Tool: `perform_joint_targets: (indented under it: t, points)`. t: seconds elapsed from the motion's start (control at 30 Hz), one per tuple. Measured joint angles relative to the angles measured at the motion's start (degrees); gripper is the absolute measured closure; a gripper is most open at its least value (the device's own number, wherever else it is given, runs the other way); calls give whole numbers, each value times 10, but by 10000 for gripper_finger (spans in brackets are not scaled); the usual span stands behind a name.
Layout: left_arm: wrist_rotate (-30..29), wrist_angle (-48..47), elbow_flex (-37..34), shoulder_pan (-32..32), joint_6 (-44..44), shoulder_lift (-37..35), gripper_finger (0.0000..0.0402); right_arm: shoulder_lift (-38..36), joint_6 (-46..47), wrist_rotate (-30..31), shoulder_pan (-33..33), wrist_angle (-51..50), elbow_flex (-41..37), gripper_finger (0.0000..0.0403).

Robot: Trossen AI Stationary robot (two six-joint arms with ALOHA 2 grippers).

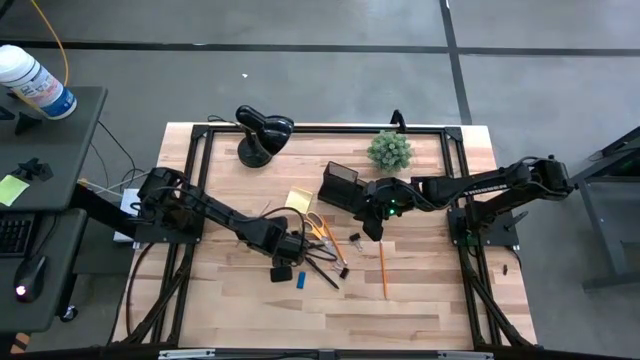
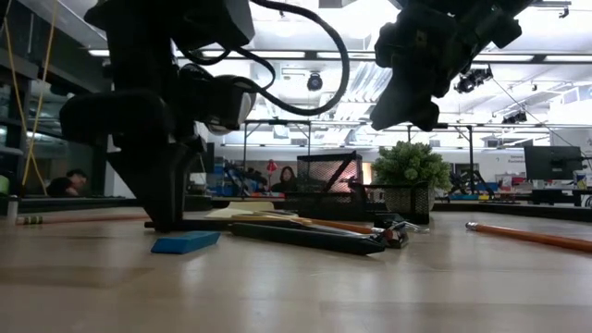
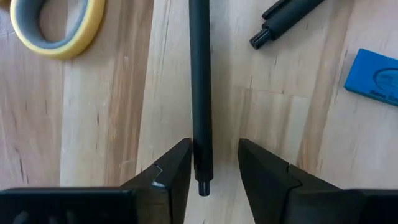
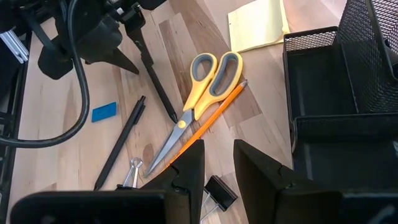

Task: Pick and place office supplies into organizer
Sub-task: Put the top pen into the desk organizer

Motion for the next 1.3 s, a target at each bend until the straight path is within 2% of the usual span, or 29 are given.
perform_joint_targets:
  t: [0.43, 1.03, 1.3]
  points:
    - [2, 0, 0, 0, -3, 2, 392, 0, 0, 3, 0, 0, 0, 320]
    - [-15, -43, 37, 0, -9, 1, 399, -5, 0, -2, 0, 0, 0, 320]
    - [-39, -100, 82, 0, 10, 1, 399, -80, -11, 2, 0, -20, 0, 320]
